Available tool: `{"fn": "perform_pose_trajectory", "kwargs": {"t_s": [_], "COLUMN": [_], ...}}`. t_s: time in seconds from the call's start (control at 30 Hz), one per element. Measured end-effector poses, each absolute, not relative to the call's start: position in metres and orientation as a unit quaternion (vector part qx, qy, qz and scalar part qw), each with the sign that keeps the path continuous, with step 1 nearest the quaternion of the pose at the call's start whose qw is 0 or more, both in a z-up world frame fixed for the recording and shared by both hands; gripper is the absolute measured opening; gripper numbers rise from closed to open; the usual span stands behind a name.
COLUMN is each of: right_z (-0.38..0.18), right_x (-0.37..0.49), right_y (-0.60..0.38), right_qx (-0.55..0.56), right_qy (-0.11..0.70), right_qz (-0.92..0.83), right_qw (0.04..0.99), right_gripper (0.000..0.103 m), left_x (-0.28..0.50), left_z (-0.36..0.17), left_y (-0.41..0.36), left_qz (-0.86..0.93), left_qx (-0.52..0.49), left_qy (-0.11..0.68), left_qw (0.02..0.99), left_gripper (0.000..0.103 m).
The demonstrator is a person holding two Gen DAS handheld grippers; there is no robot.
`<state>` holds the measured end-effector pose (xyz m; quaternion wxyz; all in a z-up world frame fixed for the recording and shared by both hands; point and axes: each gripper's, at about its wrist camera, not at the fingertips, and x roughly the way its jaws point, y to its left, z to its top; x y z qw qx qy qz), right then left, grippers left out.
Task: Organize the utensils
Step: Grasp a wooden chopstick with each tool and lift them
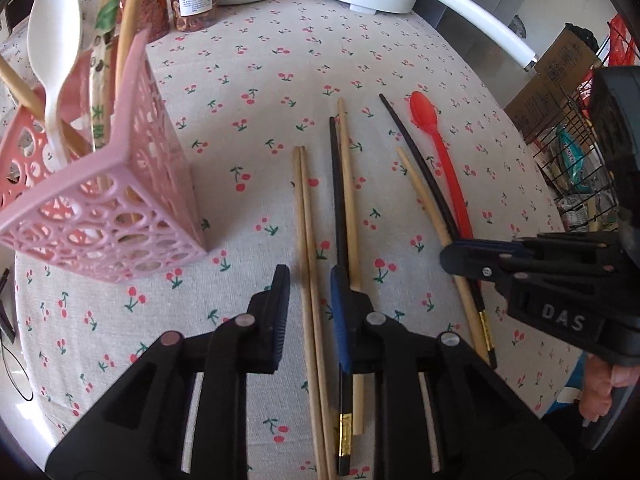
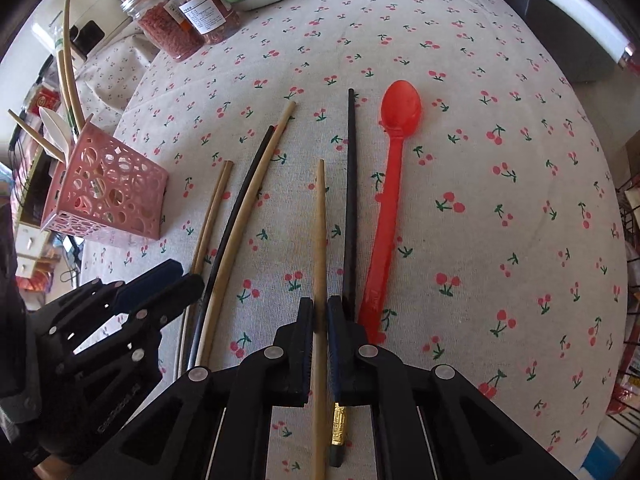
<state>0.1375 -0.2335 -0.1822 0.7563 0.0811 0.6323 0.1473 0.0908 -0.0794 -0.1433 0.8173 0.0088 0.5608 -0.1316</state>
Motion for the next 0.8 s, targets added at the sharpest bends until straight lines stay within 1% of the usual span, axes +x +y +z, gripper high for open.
{"fn": "perform_pose_trajectory", "kwargs": {"t_s": [0.17,0.3,0.37,0.4,0.53,0.63,0.8], "right_z": [-0.167,-0.154,-0.15,-0.147,-0.136,-0.125,-0.102], "right_x": [0.129,0.122,0.118,0.118,0.111,0.104,0.098], "right_y": [-0.248,-0.249,-0.249,-0.25,-0.258,-0.26,-0.257], "right_qx": [0.104,0.119,0.127,0.128,0.142,0.154,0.157], "right_qy": [0.614,0.598,0.591,0.587,0.569,0.548,0.504], "right_qz": [0.157,0.164,0.168,0.168,0.163,0.16,0.156], "right_qw": [0.766,0.775,0.779,0.781,0.793,0.806,0.835], "right_gripper": [0.007,0.007,0.007,0.007,0.007,0.007,0.007], "left_x": [0.099,0.106,0.109,0.112,0.112,0.1,0.074], "left_z": [-0.148,-0.149,-0.149,-0.15,-0.15,-0.137,-0.091], "left_y": [-0.088,-0.09,-0.089,-0.091,-0.083,-0.082,-0.081], "left_qz": [-0.123,-0.123,-0.121,-0.118,-0.127,-0.149,-0.183], "left_qx": [0.039,0.057,0.056,0.057,0.036,0.032,0.036], "left_qy": [0.559,0.583,0.59,0.59,0.583,0.559,0.496], "left_qw": [0.819,0.801,0.797,0.797,0.801,0.815,0.848], "left_gripper": [0.021,0.021,0.018,0.011,0.01,0.01,0.01]}}
